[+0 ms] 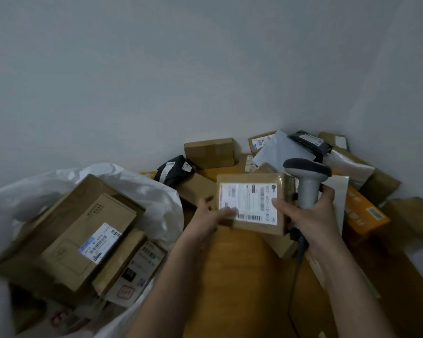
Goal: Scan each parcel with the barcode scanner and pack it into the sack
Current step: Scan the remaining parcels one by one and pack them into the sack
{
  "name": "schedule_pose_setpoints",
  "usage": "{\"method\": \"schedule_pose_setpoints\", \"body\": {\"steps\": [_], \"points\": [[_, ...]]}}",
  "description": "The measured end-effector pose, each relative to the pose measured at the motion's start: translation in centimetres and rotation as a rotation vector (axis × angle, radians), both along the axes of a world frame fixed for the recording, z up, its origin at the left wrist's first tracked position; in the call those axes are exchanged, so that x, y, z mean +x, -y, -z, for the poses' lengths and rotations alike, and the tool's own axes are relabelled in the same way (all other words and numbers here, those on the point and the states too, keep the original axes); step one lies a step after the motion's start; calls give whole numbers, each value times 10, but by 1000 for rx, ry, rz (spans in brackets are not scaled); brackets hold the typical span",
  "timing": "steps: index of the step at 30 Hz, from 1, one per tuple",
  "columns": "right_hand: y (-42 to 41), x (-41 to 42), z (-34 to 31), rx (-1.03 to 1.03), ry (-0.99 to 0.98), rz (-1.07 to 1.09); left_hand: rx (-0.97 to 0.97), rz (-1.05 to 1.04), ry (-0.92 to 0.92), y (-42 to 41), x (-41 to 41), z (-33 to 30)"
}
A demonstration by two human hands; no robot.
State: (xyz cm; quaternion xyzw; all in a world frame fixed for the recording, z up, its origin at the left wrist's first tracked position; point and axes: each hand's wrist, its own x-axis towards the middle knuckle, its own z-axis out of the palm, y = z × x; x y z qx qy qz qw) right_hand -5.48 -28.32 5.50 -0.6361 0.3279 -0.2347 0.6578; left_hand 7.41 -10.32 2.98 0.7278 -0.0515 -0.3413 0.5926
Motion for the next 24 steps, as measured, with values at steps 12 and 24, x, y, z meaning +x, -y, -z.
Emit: {"method": "schedule_pose_setpoints", "body": {"steps": [12, 24], "points": [[-9, -27, -19, -491, -226, -535, 206, 734, 299, -25, -6, -15], [-20, -20, -21, -189, -135, -105, 130, 51, 9, -33, -19, 24]]}}
